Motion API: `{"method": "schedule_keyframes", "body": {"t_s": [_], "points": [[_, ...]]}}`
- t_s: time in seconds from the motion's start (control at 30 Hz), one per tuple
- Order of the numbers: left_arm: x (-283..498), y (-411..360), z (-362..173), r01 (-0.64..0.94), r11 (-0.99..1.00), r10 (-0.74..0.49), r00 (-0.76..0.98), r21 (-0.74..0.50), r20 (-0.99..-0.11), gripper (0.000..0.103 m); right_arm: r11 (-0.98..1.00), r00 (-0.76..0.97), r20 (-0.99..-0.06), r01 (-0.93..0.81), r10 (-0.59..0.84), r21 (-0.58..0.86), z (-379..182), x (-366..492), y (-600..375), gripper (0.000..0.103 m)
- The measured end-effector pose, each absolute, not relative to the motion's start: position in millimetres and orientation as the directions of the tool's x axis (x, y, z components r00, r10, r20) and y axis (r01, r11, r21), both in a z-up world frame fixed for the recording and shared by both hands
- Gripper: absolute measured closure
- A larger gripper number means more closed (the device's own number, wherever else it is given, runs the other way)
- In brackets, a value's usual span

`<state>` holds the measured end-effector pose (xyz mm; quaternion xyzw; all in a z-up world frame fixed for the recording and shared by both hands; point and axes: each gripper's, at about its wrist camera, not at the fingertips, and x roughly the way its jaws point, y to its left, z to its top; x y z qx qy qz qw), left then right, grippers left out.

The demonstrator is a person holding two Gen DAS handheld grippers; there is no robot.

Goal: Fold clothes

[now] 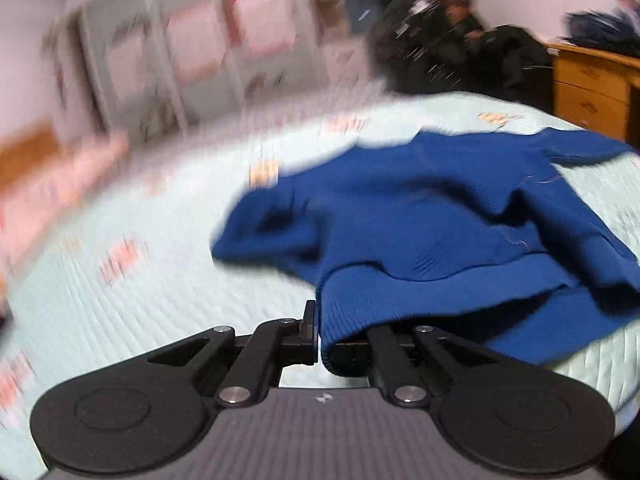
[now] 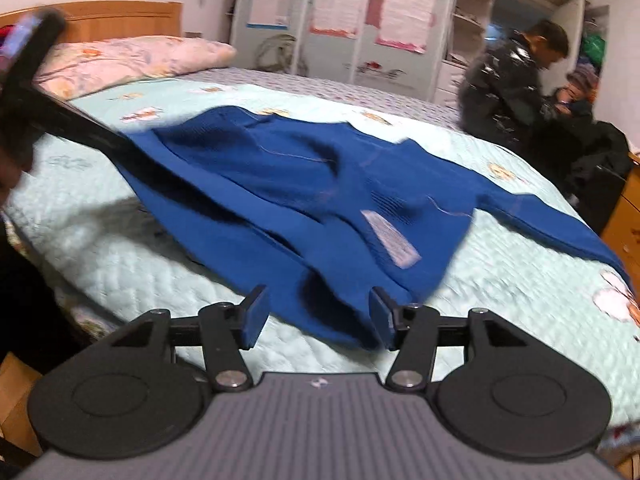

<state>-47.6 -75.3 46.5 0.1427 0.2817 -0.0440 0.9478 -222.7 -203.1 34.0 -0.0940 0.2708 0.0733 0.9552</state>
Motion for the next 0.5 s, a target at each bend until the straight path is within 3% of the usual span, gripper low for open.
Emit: {"method": "schedule_keyframes", "body": {"t_s": [0.13,0.2,0.3,0.5], "points": [[-68.6,-86.4,46.4,0.240,0.908,-0.021,0.845,0.344,-0.534,0.098,0.978,0.845,-0.535,-0.134,0.030,-0.157,28.8,-219.0,-208.4,0.038],[-64.6,-87.6,29.7,0.249,0.895,0.018,0.810,0.371,-0.586,0.098,0.977,0.839,-0.544,-0.125,0.011,-0.173,25.9,-216.3,-209.5,0.038],[-55.1,-72.8,19.3,0.214,0.938,0.024,0.744,0.272,-0.667,0.094,0.968,0.835,-0.550,-0.134,-0.004,-0.210,24.6,-213.2,-208.2,0.036],[-59.2,-44.0,27.5,0.141,0.980,-0.001,0.707,0.139,-0.708,0.067,0.964,0.839,-0.543,-0.126,-0.021,-0.232,25.3,-210.9,-206.9,0.034]]}}
